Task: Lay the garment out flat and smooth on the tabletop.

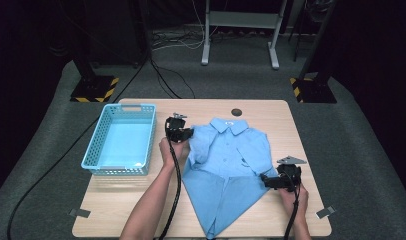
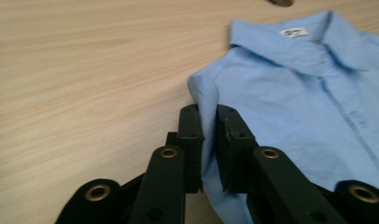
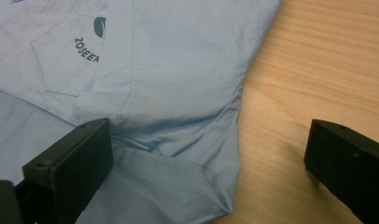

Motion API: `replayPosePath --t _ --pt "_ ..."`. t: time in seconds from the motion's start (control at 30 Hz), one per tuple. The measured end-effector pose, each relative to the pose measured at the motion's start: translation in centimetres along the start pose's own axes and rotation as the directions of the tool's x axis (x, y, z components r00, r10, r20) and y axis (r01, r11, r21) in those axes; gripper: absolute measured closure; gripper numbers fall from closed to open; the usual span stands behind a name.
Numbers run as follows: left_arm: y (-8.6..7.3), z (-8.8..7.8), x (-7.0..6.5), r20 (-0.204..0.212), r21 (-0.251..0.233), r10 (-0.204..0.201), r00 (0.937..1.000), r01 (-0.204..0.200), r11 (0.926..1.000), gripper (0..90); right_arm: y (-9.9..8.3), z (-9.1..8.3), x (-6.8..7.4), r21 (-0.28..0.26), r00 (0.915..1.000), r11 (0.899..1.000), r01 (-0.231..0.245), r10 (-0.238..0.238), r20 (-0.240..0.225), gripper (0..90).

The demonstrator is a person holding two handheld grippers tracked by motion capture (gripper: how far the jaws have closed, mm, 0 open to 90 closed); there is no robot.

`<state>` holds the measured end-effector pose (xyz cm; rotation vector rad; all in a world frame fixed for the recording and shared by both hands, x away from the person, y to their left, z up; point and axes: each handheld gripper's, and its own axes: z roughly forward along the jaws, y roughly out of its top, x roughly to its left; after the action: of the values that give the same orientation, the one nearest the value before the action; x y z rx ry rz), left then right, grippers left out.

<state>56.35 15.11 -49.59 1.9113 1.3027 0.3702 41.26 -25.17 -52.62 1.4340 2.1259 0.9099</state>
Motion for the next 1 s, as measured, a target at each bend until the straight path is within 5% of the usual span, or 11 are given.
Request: replayPosePath --t 0.13,0.3,0.43,0.63,0.83,0.9,1.0 --pt "-0.4 0.0 0.8 -0.026 0.028 -0.008 0.9996 0.008 0.9996 65.1 0.0 0.0 0.0 0.0 1.0 1.0 0.0 0.0 0.001 0.5" --pt "-0.7 -0.3 0.6 -0.086 0.07 -0.013 0.9962 0.019 0.9974 37.1 0.0 0.0 0.0 0.0 1.0 1.0 0.0 0.0 0.0 0.5" --pt "-1.1 -1.1 0.6 -0.081 0.072 -0.036 0.9961 0.042 0.9965 24.9 0.0 0.0 0.0 -0.001 1.0 1.0 0.0 0.0 0.001 0.5" --pt "-2.0 -2.8 -1.0 -0.031 0.058 0.012 0.9994 -0.01 0.9983 14.8 0.0 0.0 0.0 0.0 1.0 1.0 0.002 -0.002 0.001 0.5" --pt "-4.6 -4.6 -3.2 0.038 0.026 0.036 0.9986 -0.037 0.999 8.3 0.0 0.1 0.1 0.002 1.0 1.0 -0.002 0.002 0.006 0.3" --pt "-5.7 -5.0 -3.8 0.048 0.02 0.04 0.998 -0.041 0.9989 7.5 0.0 0.1 0.1 0.002 1.0 1.0 -0.003 0.003 0.008 0.3" --pt "-7.2 -5.3 -4.7 0.021 0.045 0.098 0.995 -0.099 0.9941 7.0 0.1 0.1 0.1 0.004 0.9999 1.0 -0.005 0.005 0.013 0.0"
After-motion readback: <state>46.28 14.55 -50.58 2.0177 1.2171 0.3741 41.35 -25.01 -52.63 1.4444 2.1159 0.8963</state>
